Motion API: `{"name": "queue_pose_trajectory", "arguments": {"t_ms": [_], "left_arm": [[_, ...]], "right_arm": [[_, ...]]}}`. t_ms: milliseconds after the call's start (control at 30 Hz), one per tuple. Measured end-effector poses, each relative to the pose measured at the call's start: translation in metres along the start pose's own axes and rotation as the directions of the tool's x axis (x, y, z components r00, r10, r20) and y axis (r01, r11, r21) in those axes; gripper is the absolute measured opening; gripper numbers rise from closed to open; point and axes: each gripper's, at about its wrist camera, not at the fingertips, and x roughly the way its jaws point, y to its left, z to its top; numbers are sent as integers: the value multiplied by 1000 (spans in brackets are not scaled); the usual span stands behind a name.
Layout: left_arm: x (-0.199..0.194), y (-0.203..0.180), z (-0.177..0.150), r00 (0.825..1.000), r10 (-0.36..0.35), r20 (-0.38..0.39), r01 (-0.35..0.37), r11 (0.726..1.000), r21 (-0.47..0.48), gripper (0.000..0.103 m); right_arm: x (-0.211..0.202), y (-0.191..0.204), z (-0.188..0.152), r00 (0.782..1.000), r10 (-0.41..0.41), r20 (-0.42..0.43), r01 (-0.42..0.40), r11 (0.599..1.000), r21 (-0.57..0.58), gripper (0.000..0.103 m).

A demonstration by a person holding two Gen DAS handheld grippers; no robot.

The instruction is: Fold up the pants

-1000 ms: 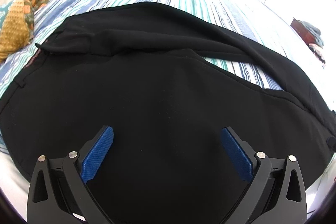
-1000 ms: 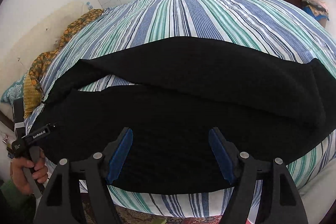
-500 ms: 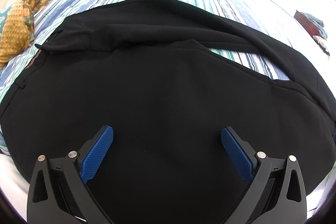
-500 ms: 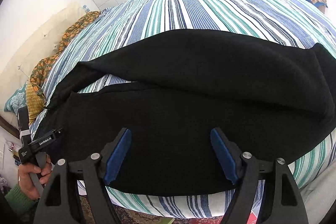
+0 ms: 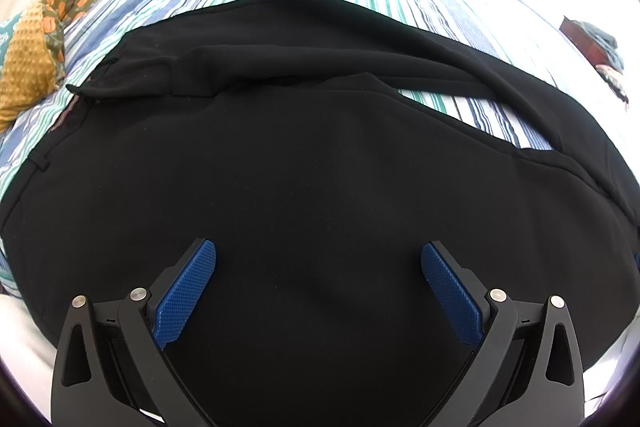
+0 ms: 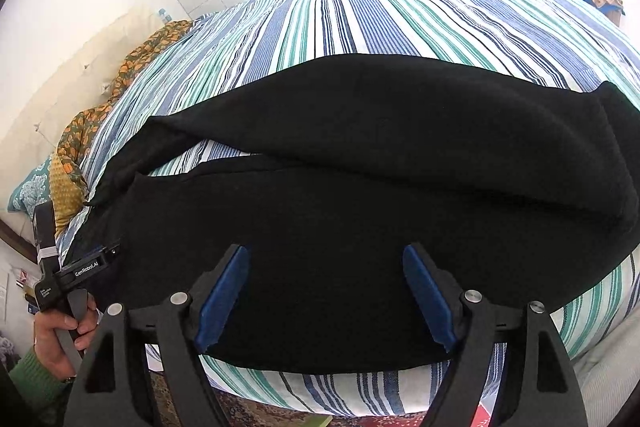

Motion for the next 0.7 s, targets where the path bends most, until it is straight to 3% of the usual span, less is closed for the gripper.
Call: {"name": "queue_pose_trajectory", "arguments": {"t_ms": [133,233,400,533,700], "left_arm": [[-13,14,7,998,-43,35,45,997,-61,102],[-21,36,13,996,-49,76,60,987,-151,102],[-4,61,12,998,-45,32,52,963,-263,102],[-1,55,10,1000,-11,29,17,975,-222,102],[4,47,8,1000,25,17,-22,986,-162,102]], "right_arm": [[-7,-2,3,1000,16,18,-17,1000,21,79],[-31,-13,7,992,21,123,-32,996,83,80],[-32,-38,7,988,82,129,-106,974,199,80],[-24,-58,13,986,102,135,-139,943,302,79],[-32,-109,27,977,-33,211,-77,869,490,77]]}}
